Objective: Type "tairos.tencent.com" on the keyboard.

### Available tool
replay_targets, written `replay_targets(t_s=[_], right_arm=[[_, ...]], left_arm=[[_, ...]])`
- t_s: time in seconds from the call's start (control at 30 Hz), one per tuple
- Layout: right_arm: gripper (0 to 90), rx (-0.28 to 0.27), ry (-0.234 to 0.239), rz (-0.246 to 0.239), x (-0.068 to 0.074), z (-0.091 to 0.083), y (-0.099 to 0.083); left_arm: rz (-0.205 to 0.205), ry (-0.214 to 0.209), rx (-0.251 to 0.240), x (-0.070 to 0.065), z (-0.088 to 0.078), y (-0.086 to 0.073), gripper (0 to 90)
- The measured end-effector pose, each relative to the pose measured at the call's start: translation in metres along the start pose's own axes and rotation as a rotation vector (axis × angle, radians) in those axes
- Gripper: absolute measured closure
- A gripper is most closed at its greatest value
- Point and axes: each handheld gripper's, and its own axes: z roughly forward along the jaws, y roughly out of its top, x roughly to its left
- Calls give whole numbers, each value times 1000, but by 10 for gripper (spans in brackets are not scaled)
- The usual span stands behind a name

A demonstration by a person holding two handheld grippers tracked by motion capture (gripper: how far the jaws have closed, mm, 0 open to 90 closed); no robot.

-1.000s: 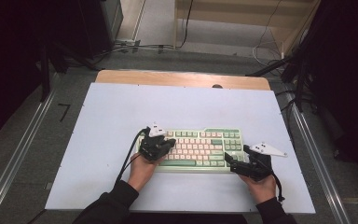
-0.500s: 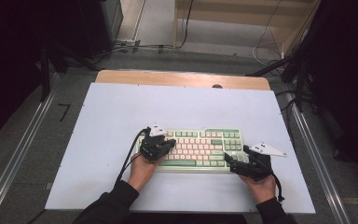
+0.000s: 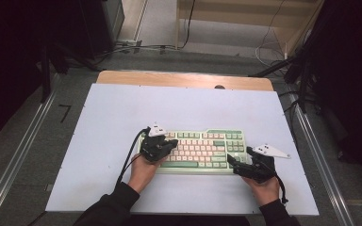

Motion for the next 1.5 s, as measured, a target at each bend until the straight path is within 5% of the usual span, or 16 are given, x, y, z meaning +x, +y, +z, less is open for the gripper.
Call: replay_targets(t_s=[0.93, 1.5], right_arm=[[124, 9, 0, 0, -1, 0, -1], [124, 11, -2, 3, -2, -1, -3]], left_arm=[[-6, -13, -18, 1, -8, 1, 900], [-27, -9, -47, 13, -32, -3, 900]])
